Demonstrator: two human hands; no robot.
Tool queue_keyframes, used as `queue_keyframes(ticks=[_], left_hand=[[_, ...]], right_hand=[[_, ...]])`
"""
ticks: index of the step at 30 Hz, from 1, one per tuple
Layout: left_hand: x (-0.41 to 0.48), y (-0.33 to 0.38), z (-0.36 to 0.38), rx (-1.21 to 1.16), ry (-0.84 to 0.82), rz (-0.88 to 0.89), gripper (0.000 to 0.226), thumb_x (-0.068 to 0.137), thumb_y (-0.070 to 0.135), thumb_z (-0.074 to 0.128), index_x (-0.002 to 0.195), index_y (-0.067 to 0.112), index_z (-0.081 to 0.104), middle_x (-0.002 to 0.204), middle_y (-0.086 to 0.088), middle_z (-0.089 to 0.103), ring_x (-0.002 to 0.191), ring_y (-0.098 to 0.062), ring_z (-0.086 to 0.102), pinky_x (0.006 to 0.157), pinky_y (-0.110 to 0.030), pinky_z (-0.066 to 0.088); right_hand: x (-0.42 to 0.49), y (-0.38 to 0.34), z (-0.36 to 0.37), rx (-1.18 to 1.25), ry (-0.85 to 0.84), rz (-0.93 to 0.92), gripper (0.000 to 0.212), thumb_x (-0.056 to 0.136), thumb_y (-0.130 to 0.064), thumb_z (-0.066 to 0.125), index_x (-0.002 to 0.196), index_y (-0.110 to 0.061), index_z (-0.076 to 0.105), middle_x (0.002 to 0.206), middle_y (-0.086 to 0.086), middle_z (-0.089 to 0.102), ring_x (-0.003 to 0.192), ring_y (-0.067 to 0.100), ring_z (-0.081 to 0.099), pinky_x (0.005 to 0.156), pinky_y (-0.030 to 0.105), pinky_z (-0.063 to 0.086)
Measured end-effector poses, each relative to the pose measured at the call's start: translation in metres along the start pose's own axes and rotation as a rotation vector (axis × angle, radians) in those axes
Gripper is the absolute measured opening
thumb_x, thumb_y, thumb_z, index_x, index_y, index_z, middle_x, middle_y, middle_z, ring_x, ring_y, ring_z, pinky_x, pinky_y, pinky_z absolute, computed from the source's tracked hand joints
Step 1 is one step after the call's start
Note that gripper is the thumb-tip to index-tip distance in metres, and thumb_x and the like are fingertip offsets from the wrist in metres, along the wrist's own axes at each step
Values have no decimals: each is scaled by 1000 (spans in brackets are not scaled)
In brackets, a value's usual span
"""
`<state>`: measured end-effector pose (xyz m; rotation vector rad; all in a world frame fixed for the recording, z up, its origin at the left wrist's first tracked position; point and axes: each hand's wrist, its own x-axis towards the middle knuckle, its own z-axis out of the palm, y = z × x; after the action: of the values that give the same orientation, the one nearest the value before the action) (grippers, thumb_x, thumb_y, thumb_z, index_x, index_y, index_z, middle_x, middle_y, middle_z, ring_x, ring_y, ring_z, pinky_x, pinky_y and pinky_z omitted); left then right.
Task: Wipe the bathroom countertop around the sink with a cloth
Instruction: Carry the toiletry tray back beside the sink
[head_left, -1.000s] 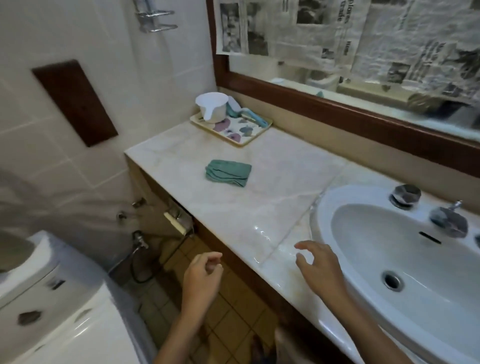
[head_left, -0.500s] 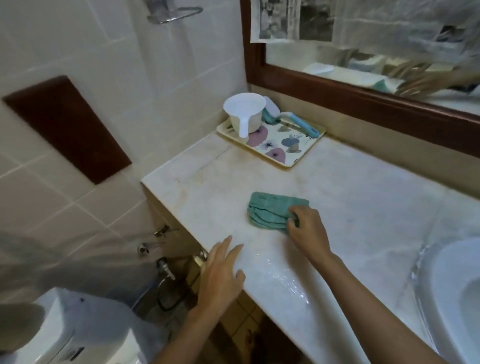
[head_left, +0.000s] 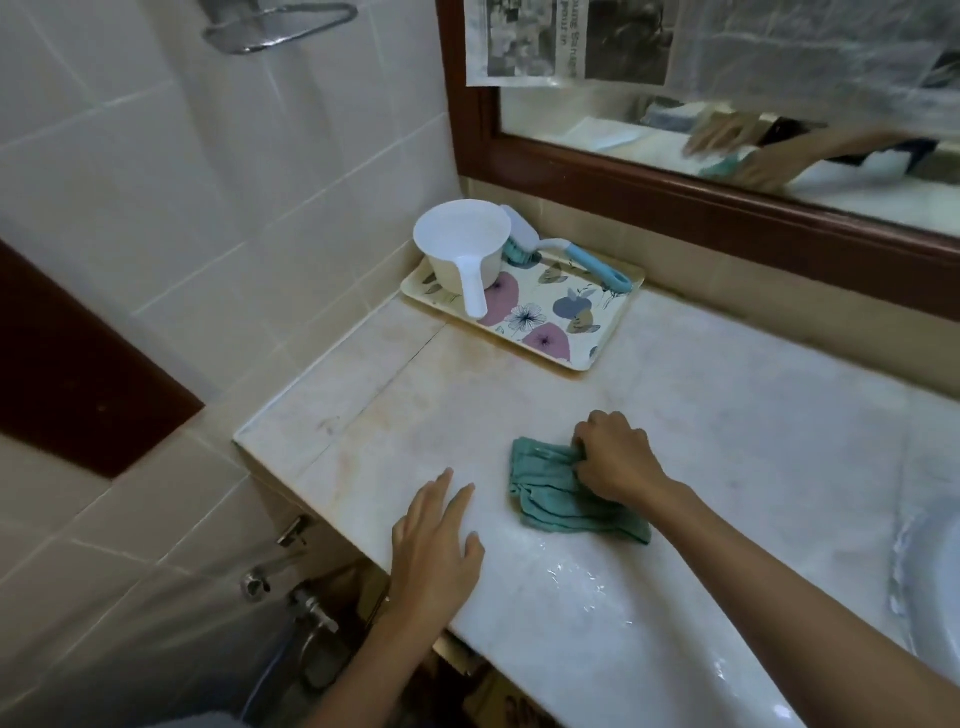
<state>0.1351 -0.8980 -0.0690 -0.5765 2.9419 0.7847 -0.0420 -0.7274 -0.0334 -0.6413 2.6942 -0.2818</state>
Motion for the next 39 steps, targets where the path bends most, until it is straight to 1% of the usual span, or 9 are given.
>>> queue_keyframes(ticks=[5, 11, 15, 19, 25, 30, 33, 36, 39], left_hand=[[67, -21, -18, 7, -7, 78, 58, 96, 28, 52, 150, 28, 33, 163, 7, 12, 149, -17, 14, 116, -35, 14], [167, -35, -35, 46, 51, 167, 56, 87, 22, 62, 142, 19, 49, 159, -4, 29, 145, -27, 28, 110, -46, 29], [208, -41, -34, 53, 20, 176, 54, 89, 26, 58, 141, 18, 49, 158, -5, 31, 145, -28, 28, 109, -49, 32], [212, -47, -26, 68, 67, 218, 55, 83, 33, 45, 133, 16, 58, 151, -7, 43, 139, -29, 38, 104, -47, 41], [213, -45, -23, 102, 97, 233, 53, 78, 24, 64, 129, 12, 60, 146, -12, 47, 134, -34, 44, 101, -46, 44], [214, -42, -21, 130, 109, 245, 52, 76, 22, 60, 126, 10, 60, 144, -15, 48, 132, -36, 43, 99, -48, 44], [214, -40, -23, 137, 104, 248, 52, 75, 21, 64, 125, 9, 61, 143, -17, 49, 131, -37, 45, 99, -48, 45], [213, -40, -23, 121, 130, 261, 50, 74, 19, 64, 123, 7, 62, 141, -18, 50, 130, -38, 45, 97, -49, 45], [213, -38, -23, 106, 151, 249, 50, 75, 23, 53, 122, 7, 62, 141, -17, 49, 130, -37, 44, 96, -48, 45]], right_hand=[[19, 1, -39, 312, -161, 73, 17, 84, -12, 63, 78, -23, 52, 97, 4, 62, 91, 23, 57, 77, 34, 47], [65, -10, -115, 632, -1, 227, 8, 92, -12, 58, 92, -19, 59, 101, 2, 65, 93, 21, 62, 80, 40, 54], [116, -16, -139, 479, 91, 237, 15, 88, -10, 62, 82, -23, 56, 105, 5, 63, 97, 26, 60, 79, 38, 51], [170, -25, -140, 364, 7, 198, 16, 85, -6, 65, 84, -21, 60, 100, 3, 58, 101, 27, 55, 87, 39, 47], [226, -25, -112, 187, -168, 190, 20, 83, -8, 62, 75, -26, 59, 97, 0, 57, 95, 23, 52, 82, 33, 45], [226, -20, -77, -89, 90, 227, 25, 82, -13, 58, 103, -25, 65, 109, 7, 59, 110, 29, 47, 87, 44, 46], [210, -27, -65, -73, 282, 287, 43, 84, -15, 56, 127, -18, 53, 123, 10, 53, 115, 31, 44, 89, 44, 42], [187, -42, -46, -37, 460, 323, 39, 87, -20, 52, 126, -14, 54, 123, 12, 56, 109, 34, 49, 86, 41, 42], [168, -53, -23, -2, 415, 335, 35, 95, -35, 43, 121, -18, 57, 122, 11, 55, 110, 34, 47, 87, 40, 41]])
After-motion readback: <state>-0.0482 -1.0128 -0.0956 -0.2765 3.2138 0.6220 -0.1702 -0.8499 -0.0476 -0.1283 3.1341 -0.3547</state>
